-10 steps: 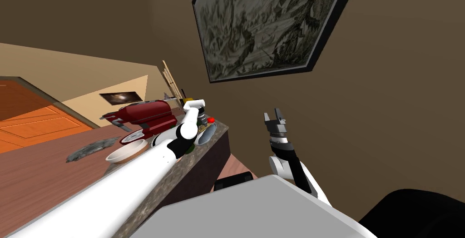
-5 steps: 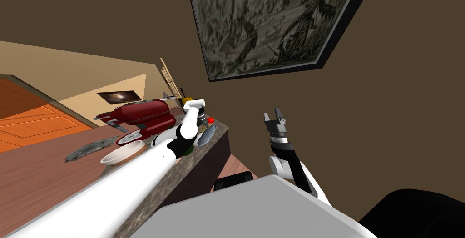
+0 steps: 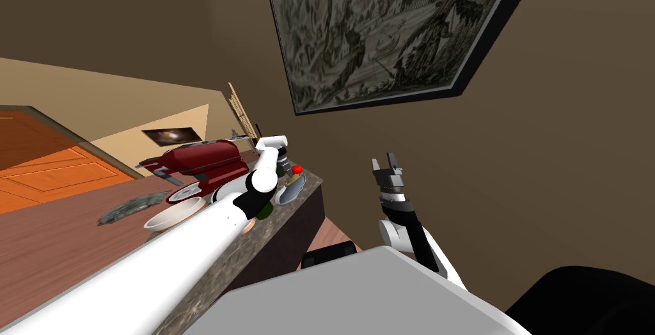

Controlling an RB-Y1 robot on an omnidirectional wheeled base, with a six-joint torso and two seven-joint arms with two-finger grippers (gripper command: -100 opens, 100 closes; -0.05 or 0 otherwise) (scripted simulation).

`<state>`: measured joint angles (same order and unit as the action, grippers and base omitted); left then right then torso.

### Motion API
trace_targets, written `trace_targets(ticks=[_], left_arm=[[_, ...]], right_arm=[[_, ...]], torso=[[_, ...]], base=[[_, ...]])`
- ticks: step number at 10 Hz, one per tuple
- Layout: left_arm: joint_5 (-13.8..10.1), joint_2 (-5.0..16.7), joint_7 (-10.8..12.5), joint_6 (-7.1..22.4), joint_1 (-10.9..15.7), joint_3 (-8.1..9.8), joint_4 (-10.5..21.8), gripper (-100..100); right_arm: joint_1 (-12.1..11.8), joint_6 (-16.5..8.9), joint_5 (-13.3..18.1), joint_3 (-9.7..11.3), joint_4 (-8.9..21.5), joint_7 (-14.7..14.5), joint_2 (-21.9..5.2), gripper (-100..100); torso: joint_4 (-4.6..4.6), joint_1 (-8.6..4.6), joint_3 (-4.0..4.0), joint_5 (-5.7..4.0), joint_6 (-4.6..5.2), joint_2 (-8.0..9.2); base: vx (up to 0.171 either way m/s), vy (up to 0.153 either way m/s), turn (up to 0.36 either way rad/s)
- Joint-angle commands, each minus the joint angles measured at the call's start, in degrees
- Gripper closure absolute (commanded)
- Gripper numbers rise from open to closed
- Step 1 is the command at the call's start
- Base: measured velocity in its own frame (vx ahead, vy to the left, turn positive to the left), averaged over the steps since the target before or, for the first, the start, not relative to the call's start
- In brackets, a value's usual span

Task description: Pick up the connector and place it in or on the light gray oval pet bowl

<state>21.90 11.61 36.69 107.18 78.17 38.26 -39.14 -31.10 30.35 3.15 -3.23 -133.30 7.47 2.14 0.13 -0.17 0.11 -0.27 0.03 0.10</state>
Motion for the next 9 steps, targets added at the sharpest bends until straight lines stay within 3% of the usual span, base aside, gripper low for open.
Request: trace_targets(ticks=[1,2,3,4,9], left_arm=[[0.28,0.32,-0.4,1.65,1.21,0.21,-0.19,-100],[0.49,0.59,-0.73,2.91,2.17,0.36,-0.41,-100],[0.44,-0.02,-0.68,2.47,1.03,0.18,-1.54,-100],[0.47,-0.03,-0.81,2.85,1.07,0.19,-1.72,0],[0.47,-0.03,-0.8,2.82,1.07,0.19,-1.7,0]], right_arm=[[0.0,0.0,0.0,0.0,0.0,0.0,0.0,0],[0.0,0.0,0.0,0.0,0.0,0.0,0.0,0],[0.0,0.0,0.0,0.0,0.0,0.0,0.0,0],[-0.01,0.0,0.0,0.01,0.01,0.0,0.0,0],[-0.02,0.0,0.01,0.02,0.02,0.01,-0.01,0]], torso=[[0.0,0.0,0.0,0.0,0.0,0.0],[-0.01,0.0,0.0,0.0,0.01,0.01],[-0.01,0.0,0.0,0.0,0.01,0.01],[-0.01,0.01,0.01,0.01,0.01,0.04],[0.01,0.0,0.02,0.02,0.01,0.05]], base=[[0.03,-0.012,0.034],[0.027,-0.011,0.023],[0.012,-0.005,0.005],[0.0,0.0,0.0],[0.0,0.0,0.0]])
